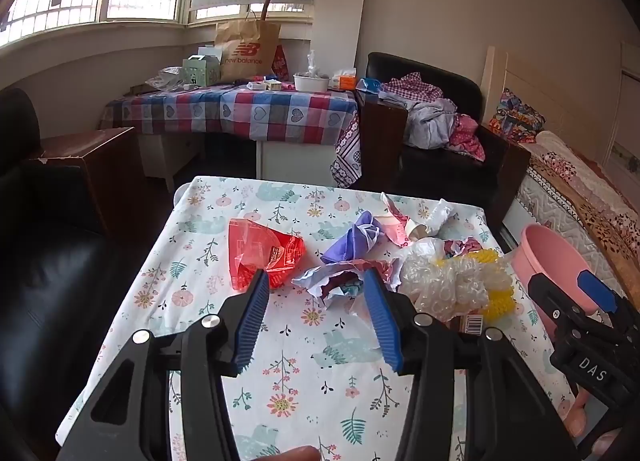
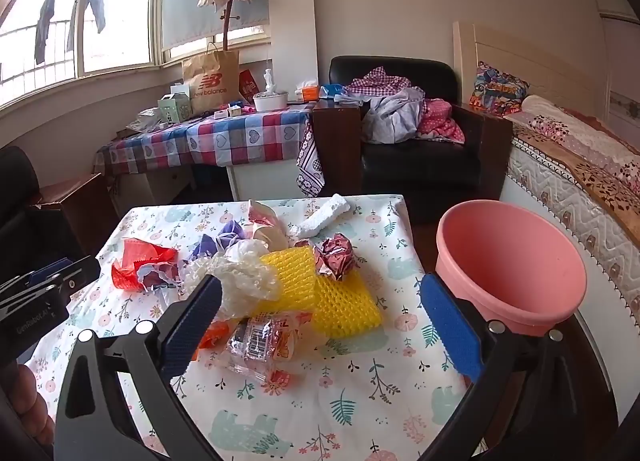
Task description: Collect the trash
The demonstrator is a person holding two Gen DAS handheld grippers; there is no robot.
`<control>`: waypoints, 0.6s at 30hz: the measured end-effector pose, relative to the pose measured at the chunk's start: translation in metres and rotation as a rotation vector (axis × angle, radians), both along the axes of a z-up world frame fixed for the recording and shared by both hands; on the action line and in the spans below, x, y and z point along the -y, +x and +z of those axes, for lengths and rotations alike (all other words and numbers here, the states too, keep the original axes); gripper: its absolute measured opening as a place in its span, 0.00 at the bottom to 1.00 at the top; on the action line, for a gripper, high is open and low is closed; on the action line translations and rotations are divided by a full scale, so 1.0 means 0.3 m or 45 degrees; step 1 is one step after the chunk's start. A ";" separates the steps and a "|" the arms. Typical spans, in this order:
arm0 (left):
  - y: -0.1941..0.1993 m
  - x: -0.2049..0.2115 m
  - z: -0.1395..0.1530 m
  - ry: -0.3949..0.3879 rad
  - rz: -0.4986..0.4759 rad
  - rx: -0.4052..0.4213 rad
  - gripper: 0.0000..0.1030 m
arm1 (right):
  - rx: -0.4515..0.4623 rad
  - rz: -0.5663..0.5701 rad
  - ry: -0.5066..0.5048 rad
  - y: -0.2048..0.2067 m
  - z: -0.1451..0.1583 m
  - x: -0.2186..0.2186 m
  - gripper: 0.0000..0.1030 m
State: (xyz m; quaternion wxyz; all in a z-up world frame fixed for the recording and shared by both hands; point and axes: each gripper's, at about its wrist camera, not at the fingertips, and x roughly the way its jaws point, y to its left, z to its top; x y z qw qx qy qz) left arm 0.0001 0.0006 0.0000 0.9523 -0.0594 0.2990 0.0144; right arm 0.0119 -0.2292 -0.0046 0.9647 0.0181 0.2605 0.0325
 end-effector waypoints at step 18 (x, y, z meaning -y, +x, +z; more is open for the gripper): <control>-0.001 0.002 0.000 -0.001 -0.001 -0.002 0.48 | 0.029 -0.022 0.013 -0.009 0.017 0.025 0.97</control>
